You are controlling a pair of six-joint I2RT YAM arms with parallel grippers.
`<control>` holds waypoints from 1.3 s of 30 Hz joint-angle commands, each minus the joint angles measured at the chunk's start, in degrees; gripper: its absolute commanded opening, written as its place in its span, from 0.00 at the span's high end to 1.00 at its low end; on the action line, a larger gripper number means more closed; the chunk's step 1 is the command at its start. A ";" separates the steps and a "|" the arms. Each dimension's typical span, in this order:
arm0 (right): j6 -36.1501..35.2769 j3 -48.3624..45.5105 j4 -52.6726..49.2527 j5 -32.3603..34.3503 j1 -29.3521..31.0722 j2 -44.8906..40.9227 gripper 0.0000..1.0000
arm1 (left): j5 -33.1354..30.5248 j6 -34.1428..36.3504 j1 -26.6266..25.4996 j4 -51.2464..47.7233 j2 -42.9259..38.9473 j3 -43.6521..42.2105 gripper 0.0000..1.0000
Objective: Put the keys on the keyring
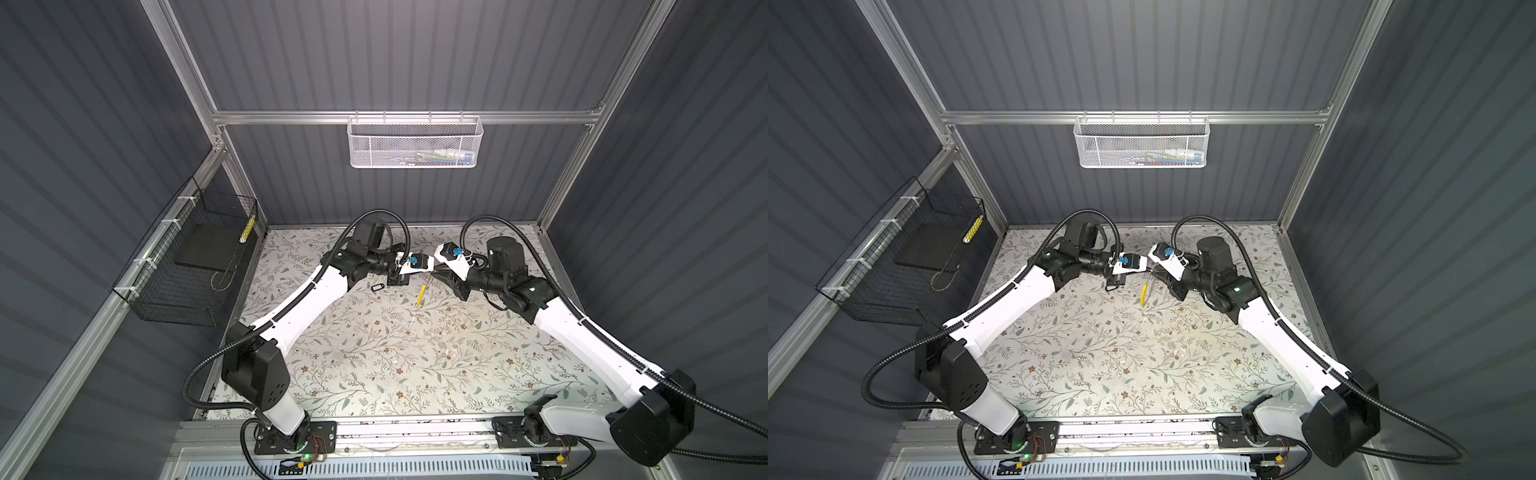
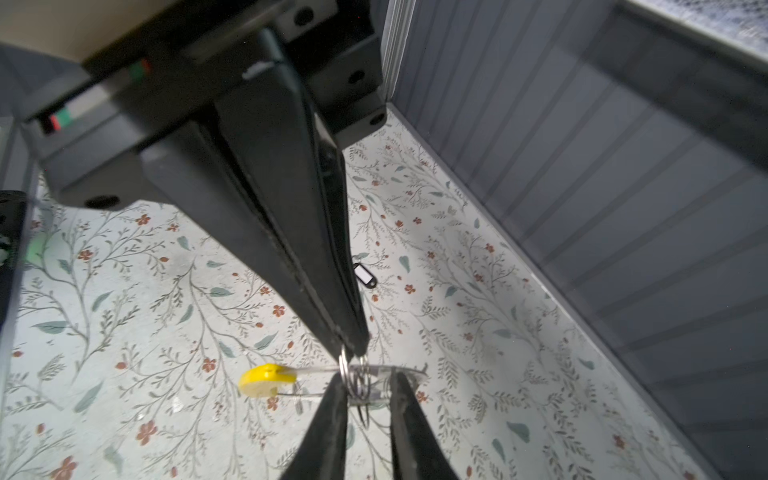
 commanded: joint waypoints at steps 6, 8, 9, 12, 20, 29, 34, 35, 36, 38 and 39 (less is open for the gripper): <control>8.89 -6.33 10.63 -3.10 -2.82 -3.72 0.75 | 8.47 -16.09 1.74 18.26 -0.92 -6.19 1.00; 9.83 -6.89 12.04 -3.76 -2.86 -3.81 0.75 | 8.77 -18.80 1.75 21.71 -0.90 -7.17 1.00; 10.21 -7.29 12.87 -3.95 -2.82 -3.89 0.75 | 8.83 -20.29 1.81 23.56 -0.90 -7.73 1.00; 11.69 -8.03 14.79 -4.17 -2.87 -4.12 0.75 | 8.85 -23.86 1.83 27.68 -0.81 -9.01 1.00; 12.64 -8.23 15.94 -4.86 -2.83 -3.49 0.77 | 8.52 -31.82 1.74 38.07 -0.77 -11.56 1.00; 12.06 -8.19 19.04 -7.13 -2.90 -2.66 0.80 | 8.13 -46.73 1.83 58.17 0.74 -17.19 1.00; 10.18 -10.26 19.68 -5.09 -4.08 -5.27 0.73 | 8.50 -49.16 1.96 60.97 1.37 -17.93 1.00; 9.69 -10.91 20.44 -4.75 -4.45 -5.98 0.71 | 8.83 -49.40 2.05 60.97 1.38 -17.87 1.00; 9.12 -11.57 21.37 -4.87 -4.90 -6.87 0.69 | 9.09 -49.55 2.09 60.97 1.43 -17.93 1.00; 7.87 -12.29 22.83 -6.08 -5.68 -8.68 0.69 | 10.32 -49.62 2.40 60.28 1.56 -17.74 1.00; 7.42 -12.21 23.27 -7.24 -6.05 -9.07 0.70 | 11.01 -49.59 2.53 59.78 1.64 -17.50 1.00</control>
